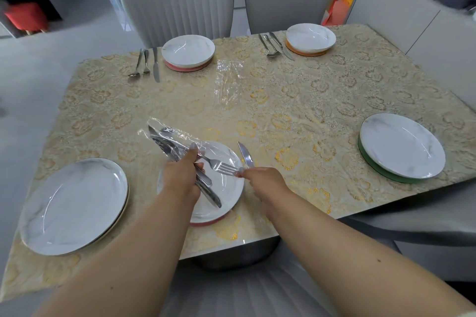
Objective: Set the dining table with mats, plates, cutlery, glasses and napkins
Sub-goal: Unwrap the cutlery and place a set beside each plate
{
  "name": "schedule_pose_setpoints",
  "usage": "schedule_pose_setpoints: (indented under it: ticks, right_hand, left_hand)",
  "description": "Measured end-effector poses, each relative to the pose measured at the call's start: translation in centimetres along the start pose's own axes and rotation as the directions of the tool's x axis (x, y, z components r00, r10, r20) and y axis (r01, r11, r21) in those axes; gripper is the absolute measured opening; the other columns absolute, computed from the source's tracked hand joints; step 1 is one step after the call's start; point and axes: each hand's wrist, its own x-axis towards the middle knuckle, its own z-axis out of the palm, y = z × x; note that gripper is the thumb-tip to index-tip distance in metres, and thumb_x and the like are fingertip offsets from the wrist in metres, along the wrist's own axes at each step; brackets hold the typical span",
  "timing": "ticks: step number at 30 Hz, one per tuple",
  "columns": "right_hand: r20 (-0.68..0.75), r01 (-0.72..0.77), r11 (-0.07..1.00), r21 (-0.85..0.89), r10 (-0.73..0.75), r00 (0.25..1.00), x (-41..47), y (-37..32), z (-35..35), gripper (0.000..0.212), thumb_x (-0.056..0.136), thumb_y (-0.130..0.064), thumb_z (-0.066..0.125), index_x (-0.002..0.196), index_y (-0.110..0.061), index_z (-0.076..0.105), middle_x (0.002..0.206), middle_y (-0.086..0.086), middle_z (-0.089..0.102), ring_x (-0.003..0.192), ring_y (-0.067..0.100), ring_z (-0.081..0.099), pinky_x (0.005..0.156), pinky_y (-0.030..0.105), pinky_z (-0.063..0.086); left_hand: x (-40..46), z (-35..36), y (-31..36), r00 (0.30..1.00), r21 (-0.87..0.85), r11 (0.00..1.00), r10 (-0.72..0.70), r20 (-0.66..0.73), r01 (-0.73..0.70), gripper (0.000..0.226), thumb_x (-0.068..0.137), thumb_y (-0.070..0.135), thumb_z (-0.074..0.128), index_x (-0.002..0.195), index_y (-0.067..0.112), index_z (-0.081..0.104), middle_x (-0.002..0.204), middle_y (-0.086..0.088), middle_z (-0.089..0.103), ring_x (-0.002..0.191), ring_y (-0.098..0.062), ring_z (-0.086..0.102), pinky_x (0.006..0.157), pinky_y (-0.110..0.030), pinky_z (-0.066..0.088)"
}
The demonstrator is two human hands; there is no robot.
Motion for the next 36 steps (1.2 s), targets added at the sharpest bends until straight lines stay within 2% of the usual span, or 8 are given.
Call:
schedule_pose_setpoints:
  ticks: [6,13,17,23,28,33,35,36]
  right_hand:
    - [0.057,0.024,0.984,0.174,-0.034,0.998,-0.3,0.1,0.2,0.022,0.088,-0.006,0.065,0.109,-0.001,0.070,0.076,-0.006,0.061,0.060,-0.002,0.054,0.044,0.004,0.041]
    - [0.057,0.041,0.976,0.216,-0.055,0.997,-0.3,0.1,0.2,0.021,0.087,-0.007,0.067,0.107,-0.001,0.071,0.076,-0.005,0.065,0.047,-0.008,0.056,0.043,0.004,0.041]
    - [0.007,0.064,0.977,0.205,-0.067,0.998,-0.1,0.1,0.4,0.017,0.084,-0.010,0.071,0.100,-0.005,0.073,0.080,-0.003,0.067,0.061,-0.004,0.057,0.046,0.005,0.042]
    - [0.017,0.147,0.971,0.189,-0.153,0.988,0.1,0.4,0.5,0.018,0.085,-0.003,0.066,0.098,-0.012,0.075,0.094,-0.005,0.072,0.080,-0.005,0.061,0.054,0.001,0.041]
    - [-0.008,0.181,0.966,0.183,-0.183,0.983,0.6,0.7,0.9,0.008,0.081,-0.007,0.073,0.086,-0.013,0.074,0.079,-0.009,0.071,0.068,-0.009,0.062,0.063,0.008,0.043]
    - [-0.015,0.078,0.986,0.145,-0.076,0.997,0.8,0.6,1.1,0.005,0.082,-0.018,0.075,0.078,-0.018,0.072,0.074,-0.009,0.066,0.068,0.002,0.057,0.061,0.017,0.042]
    - [-0.018,0.025,0.991,0.133,-0.023,1.000,0.7,0.4,1.4,0.005,0.080,-0.016,0.075,0.085,-0.016,0.074,0.074,-0.004,0.065,0.065,0.007,0.055,0.059,0.019,0.042]
    - [-0.030,0.013,0.992,0.127,-0.009,1.000,0.9,0.4,1.7,0.016,0.078,-0.013,0.075,0.094,-0.015,0.074,0.072,-0.002,0.064,0.062,0.010,0.055,0.059,0.021,0.042]
  left_hand:
    - [0.0,-0.2,-0.2,0.999,-0.080,0.996,-0.038,-0.021,0.036,0.022,0.084,0.026,0.075,0.068,0.013,0.065,0.056,0.001,0.063,0.037,-0.007,0.050,0.053,-0.025,0.040]
    - [-0.6,0.0,0.1,0.998,-0.067,0.998,-0.025,-0.054,0.021,0.023,0.086,0.024,0.072,0.069,0.012,0.064,0.050,0.003,0.062,0.031,-0.009,0.048,0.055,-0.027,0.041]
    - [-1.0,0.0,0.0,0.997,-0.071,0.997,-0.023,-0.074,0.017,0.023,0.085,0.027,0.074,0.071,0.012,0.063,0.050,0.004,0.061,0.031,-0.009,0.049,0.057,-0.028,0.043]
    - [-2.2,0.9,0.8,0.995,-0.086,0.996,-0.007,-0.102,-0.002,0.027,0.090,0.022,0.068,0.068,0.011,0.057,0.039,0.007,0.053,0.028,-0.008,0.047,0.044,-0.021,0.040]
    - [-2.4,0.5,0.9,0.991,-0.009,0.999,0.037,-0.132,-0.039,0.027,0.087,0.027,0.071,0.070,0.010,0.060,0.045,0.000,0.056,0.030,-0.012,0.051,0.053,-0.027,0.043]
    - [-3.1,0.5,1.4,0.993,-0.033,0.999,0.013,-0.119,-0.017,0.023,0.089,0.023,0.069,0.074,0.009,0.058,0.044,0.002,0.054,0.028,-0.009,0.048,0.043,-0.021,0.040]
    - [-3.4,0.4,1.4,0.993,-0.047,0.999,0.004,-0.116,-0.010,0.021,0.089,0.021,0.069,0.076,0.008,0.058,0.046,0.002,0.055,0.029,-0.009,0.049,0.046,-0.023,0.042]
    - [-3.5,0.3,1.4,0.993,-0.045,0.999,0.004,-0.114,-0.009,0.021,0.089,0.021,0.070,0.076,0.008,0.058,0.046,0.002,0.056,0.029,-0.009,0.049,0.048,-0.025,0.043]
